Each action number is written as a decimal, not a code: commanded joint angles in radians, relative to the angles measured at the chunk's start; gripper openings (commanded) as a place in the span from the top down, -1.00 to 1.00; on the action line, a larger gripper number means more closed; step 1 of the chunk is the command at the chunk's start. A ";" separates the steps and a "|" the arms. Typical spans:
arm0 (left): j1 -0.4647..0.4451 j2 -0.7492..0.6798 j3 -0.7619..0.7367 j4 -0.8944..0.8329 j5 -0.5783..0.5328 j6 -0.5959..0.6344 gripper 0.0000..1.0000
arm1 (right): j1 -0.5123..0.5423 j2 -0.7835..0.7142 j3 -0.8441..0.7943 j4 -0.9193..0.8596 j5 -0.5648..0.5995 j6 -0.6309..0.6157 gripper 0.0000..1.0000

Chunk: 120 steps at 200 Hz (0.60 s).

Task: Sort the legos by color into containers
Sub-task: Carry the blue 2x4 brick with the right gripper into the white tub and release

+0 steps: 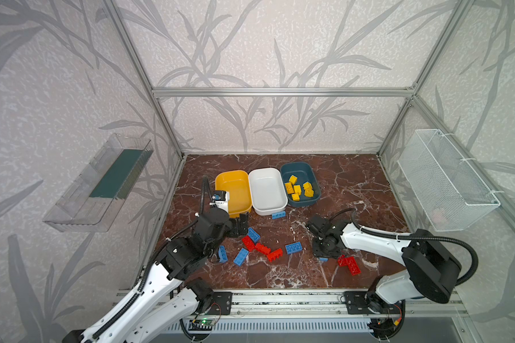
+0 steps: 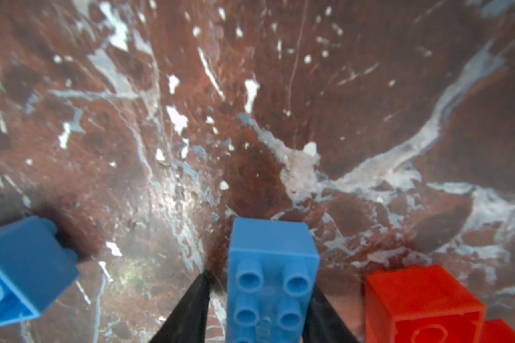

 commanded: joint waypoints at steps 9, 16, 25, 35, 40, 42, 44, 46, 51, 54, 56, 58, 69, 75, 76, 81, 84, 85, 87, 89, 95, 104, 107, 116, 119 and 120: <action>0.004 -0.015 -0.011 0.005 -0.026 0.001 -0.95 | -0.004 0.024 0.003 0.015 -0.015 -0.013 0.18; 0.004 -0.014 -0.011 0.005 -0.025 0.001 -0.95 | -0.004 0.025 0.010 0.009 -0.011 -0.019 0.26; 0.006 -0.012 -0.011 0.004 -0.024 0.001 -0.95 | -0.004 0.023 0.020 -0.001 -0.006 -0.026 0.34; 0.005 -0.012 -0.011 0.004 -0.025 0.001 -0.95 | -0.004 0.019 0.032 -0.007 -0.004 -0.034 0.43; 0.005 -0.013 -0.010 0.004 -0.025 0.001 -0.95 | -0.004 0.014 0.038 -0.007 -0.003 -0.041 0.53; 0.005 -0.012 -0.011 0.003 -0.024 0.002 -0.95 | -0.005 0.014 0.041 -0.007 -0.003 -0.043 0.58; 0.006 -0.011 -0.011 0.004 -0.024 0.001 -0.95 | -0.005 0.013 0.044 -0.005 -0.001 -0.046 0.61; 0.005 -0.010 -0.010 0.004 -0.025 0.000 -0.94 | -0.005 0.012 0.049 -0.006 0.000 -0.049 0.64; 0.006 -0.010 -0.011 0.004 -0.025 0.002 -0.95 | -0.006 0.012 0.057 -0.001 0.000 -0.061 0.68; 0.006 -0.010 -0.011 0.006 -0.024 0.001 -0.95 | -0.007 0.015 0.065 0.003 -0.001 -0.068 0.69; 0.005 -0.009 -0.012 0.007 -0.025 0.001 -0.95 | -0.008 0.018 0.070 0.005 -0.002 -0.074 0.69; 0.006 -0.010 -0.010 0.006 -0.024 0.001 -0.95 | -0.008 0.021 0.077 0.007 -0.003 -0.080 0.70; 0.008 -0.008 -0.009 0.006 -0.018 0.000 -0.95 | -0.017 0.045 0.129 0.002 -0.006 -0.110 0.71; 0.008 -0.007 -0.009 0.007 -0.016 0.003 -0.95 | -0.021 0.058 0.162 -0.009 -0.007 -0.127 0.71; 0.009 -0.006 -0.009 0.008 -0.016 0.002 -0.95 | -0.022 0.061 0.169 -0.011 -0.006 -0.130 0.71; 0.010 -0.004 -0.008 0.006 -0.016 0.003 -0.95 | -0.025 0.070 0.198 -0.016 -0.007 -0.145 0.72; 0.010 -0.004 -0.008 0.006 -0.016 0.002 -0.95 | -0.027 0.074 0.215 -0.017 -0.008 -0.155 0.72; 0.010 -0.004 -0.009 0.006 -0.016 0.003 -0.95 | -0.027 0.076 0.221 -0.018 -0.009 -0.158 0.71; 0.010 -0.004 -0.010 0.006 -0.016 0.002 -0.95 | -0.028 0.078 0.230 -0.016 -0.010 -0.165 0.71; 0.010 -0.004 -0.011 0.005 -0.016 0.002 -0.95 | -0.029 0.080 0.242 -0.015 -0.011 -0.171 0.71; 0.010 -0.004 -0.009 0.002 -0.018 0.002 -0.95 | -0.031 0.088 0.277 -0.015 -0.016 -0.189 0.72; 0.010 -0.004 -0.008 0.000 -0.018 0.003 -0.95 | -0.038 0.102 0.333 -0.012 -0.024 -0.220 0.72; 0.010 -0.005 -0.009 0.000 -0.018 0.002 -0.95 | -0.040 0.109 0.352 -0.011 -0.027 -0.235 0.72; 0.010 -0.007 -0.009 0.004 -0.014 0.002 -0.95 | -0.048 0.138 0.422 -0.013 -0.037 -0.260 0.72; 0.010 -0.007 -0.009 0.004 -0.013 0.003 -0.95 | -0.051 0.148 0.446 -0.014 -0.040 -0.267 0.72; 0.010 -0.007 -0.009 0.005 -0.012 0.002 -0.95 | -0.052 0.151 0.450 -0.015 -0.041 -0.270 0.72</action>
